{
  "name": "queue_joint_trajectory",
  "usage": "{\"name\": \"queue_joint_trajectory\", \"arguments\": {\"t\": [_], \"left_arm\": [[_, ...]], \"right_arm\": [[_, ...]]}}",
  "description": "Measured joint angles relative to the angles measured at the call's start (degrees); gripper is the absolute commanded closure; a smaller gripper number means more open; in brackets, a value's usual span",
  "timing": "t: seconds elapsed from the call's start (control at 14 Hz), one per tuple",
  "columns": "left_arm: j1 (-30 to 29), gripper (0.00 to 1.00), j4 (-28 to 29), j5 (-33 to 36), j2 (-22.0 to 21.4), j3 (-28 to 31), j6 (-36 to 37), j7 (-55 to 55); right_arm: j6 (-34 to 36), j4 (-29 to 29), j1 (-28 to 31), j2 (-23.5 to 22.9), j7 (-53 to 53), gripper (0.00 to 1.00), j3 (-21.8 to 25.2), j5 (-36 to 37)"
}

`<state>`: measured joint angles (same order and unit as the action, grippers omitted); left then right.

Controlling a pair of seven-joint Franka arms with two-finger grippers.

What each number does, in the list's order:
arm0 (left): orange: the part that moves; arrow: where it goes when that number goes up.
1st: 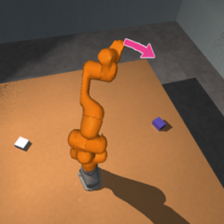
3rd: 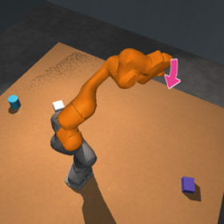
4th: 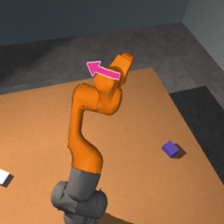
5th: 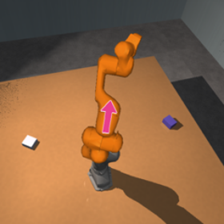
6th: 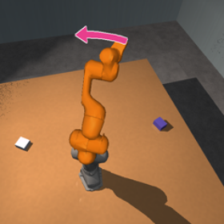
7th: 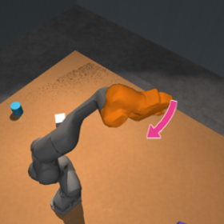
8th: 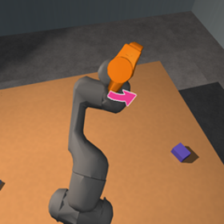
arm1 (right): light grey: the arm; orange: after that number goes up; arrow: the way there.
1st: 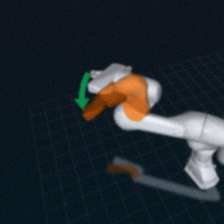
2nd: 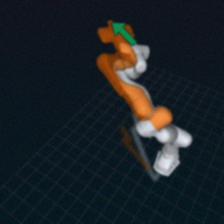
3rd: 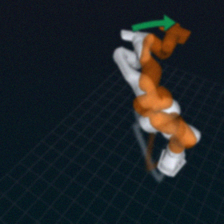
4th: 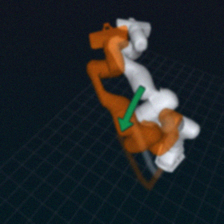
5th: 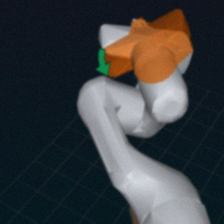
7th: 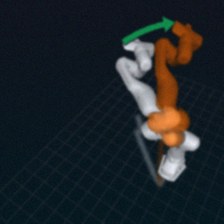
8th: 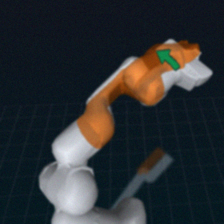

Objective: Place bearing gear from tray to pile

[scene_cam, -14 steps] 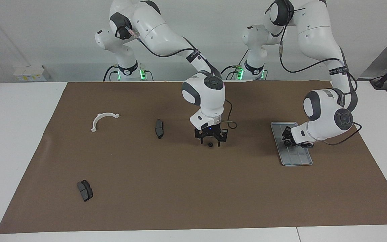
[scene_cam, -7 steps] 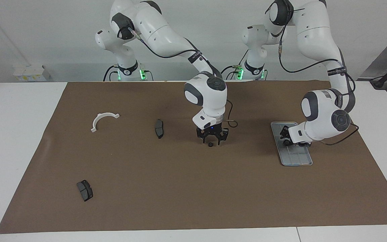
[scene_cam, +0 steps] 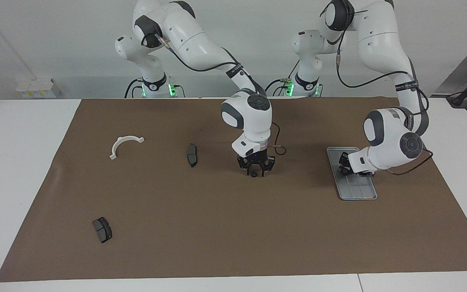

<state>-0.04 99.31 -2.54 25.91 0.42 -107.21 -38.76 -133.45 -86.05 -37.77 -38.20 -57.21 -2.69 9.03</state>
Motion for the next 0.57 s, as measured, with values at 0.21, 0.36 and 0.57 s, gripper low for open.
{"name": "queue_joint_trajectory", "arguments": {"t": [0.21, 0.36, 0.57], "left_arm": [[0.00, 0.76, 0.01, 0.01, -0.07, 0.01, -0.09, 0.00], [0.00, 0.79, 0.00, 0.01, -0.06, 0.01, -0.27, 0.00], [0.00, 0.79, -0.34, -0.51, 0.04, 0.01, -1.81, 0.05]], "right_arm": [[-0.02, -0.03, 0.00, 0.00, 0.02, 0.77, 0.06, 0.01], [-0.02, -0.02, 0.00, 0.00, 0.02, 1.00, 0.07, 0.13], [-0.02, -0.01, 0.00, 0.03, 0.02, 1.00, 0.14, 1.58]]}}
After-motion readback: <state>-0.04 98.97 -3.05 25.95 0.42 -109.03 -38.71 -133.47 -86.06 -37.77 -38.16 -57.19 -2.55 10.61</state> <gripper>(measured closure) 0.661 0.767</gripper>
